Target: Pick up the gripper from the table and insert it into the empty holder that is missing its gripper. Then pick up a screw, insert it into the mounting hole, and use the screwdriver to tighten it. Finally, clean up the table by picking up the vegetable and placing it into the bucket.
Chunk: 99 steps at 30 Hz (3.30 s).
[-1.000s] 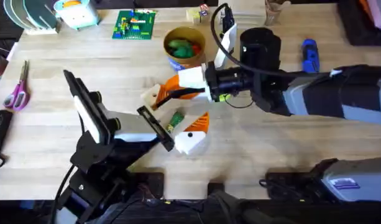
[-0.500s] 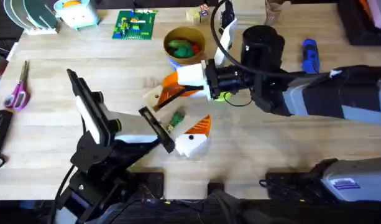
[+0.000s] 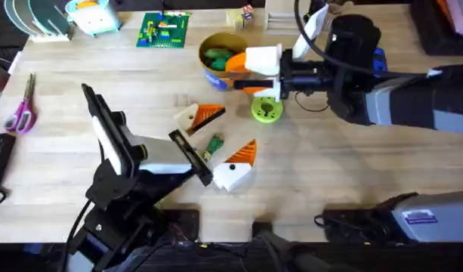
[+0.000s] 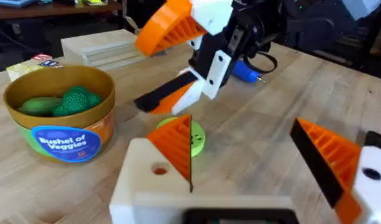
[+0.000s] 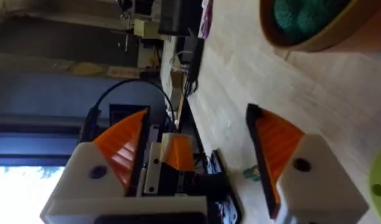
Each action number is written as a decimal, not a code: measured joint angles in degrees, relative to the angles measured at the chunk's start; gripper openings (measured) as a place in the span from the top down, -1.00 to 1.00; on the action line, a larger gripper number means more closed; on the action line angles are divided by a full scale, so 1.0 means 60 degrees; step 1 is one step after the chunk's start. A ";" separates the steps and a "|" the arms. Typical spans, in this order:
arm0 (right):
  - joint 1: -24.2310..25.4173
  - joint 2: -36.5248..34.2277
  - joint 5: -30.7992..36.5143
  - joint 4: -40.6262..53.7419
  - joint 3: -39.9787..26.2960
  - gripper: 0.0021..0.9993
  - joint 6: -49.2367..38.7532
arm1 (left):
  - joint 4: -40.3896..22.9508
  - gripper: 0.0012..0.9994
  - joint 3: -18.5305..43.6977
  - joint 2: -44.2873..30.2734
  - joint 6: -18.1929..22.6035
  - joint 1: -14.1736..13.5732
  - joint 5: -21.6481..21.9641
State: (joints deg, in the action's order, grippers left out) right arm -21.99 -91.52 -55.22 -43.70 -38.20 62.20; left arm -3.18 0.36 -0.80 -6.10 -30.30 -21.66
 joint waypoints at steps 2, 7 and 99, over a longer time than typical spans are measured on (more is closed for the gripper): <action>0.0521 -0.0001 -0.0070 0.0018 0.0000 -0.83 -0.0314 | 0.0000 -0.99 0.0000 0.0000 0.0002 0.0000 -0.0001; 0.1799 -0.0001 -0.0269 0.0801 0.0000 -0.85 -0.1173 | 0.0002 -0.98 0.0000 0.0000 0.0002 0.0000 -0.0009; -0.2136 -0.1411 0.9234 1.4229 -0.5056 0.98 -1.2512 | 0.0004 -0.99 0.0000 0.0000 -0.0001 0.0000 -0.0034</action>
State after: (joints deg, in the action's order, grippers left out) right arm -34.81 -99.98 0.19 41.67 -68.53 -12.87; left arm -3.16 0.36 -0.80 -6.11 -30.30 -21.87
